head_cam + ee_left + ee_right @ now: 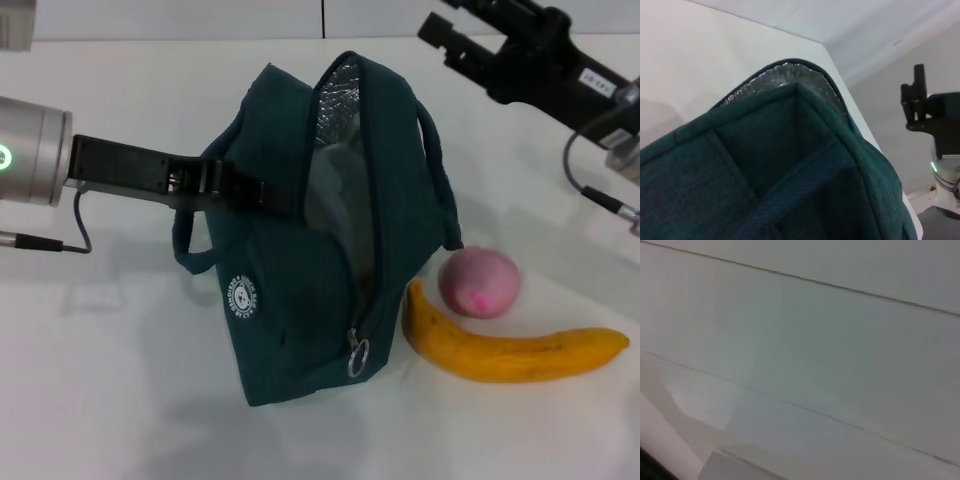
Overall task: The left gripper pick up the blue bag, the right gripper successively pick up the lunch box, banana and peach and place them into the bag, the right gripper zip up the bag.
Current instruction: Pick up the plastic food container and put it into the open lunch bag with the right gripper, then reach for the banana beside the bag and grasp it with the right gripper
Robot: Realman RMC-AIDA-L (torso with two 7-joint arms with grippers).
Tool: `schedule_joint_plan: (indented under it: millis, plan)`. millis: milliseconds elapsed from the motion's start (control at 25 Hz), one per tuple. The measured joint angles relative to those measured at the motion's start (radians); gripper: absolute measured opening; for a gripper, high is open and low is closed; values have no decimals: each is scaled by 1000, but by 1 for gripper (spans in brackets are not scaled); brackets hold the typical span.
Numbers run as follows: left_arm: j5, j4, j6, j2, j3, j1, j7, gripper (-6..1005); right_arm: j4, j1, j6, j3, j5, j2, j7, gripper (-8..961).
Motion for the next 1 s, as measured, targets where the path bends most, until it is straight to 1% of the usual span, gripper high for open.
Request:
schedule_joint_plan:
  millis: [200, 360, 440, 480, 600, 680, 920, 1000]
  plan:
    - [0, 0, 0, 0, -1, 11, 3, 32, -110, -78, -47, 4, 6, -2, -55, 602]
    - [0, -12, -3, 4, -3, 13, 6, 32, -219, -137, -96, -8, -27, -19, -98, 750]
    - [-5, -26, -4, 8, -4, 13, 7, 32, -297, -168, -126, -13, -90, -36, -125, 830]
    - [-13, -32, -3, 9, -5, 12, 10, 32, -325, -179, -135, -13, -115, -44, -135, 838]
    - [-26, -36, -3, 8, -5, 15, 20, 32, -436, -213, -149, -10, -233, -79, -168, 861]
    - [-29, -38, -3, 7, -5, 18, 25, 32, -485, -225, -148, -6, -301, -100, -176, 877]
    - [-38, -40, -4, 8, -5, 22, 26, 32, -681, -230, -132, -2, -533, -160, -172, 876]
    - [-39, -40, -4, 8, -5, 22, 26, 32, -720, -222, -133, -1, -587, -175, -168, 876]
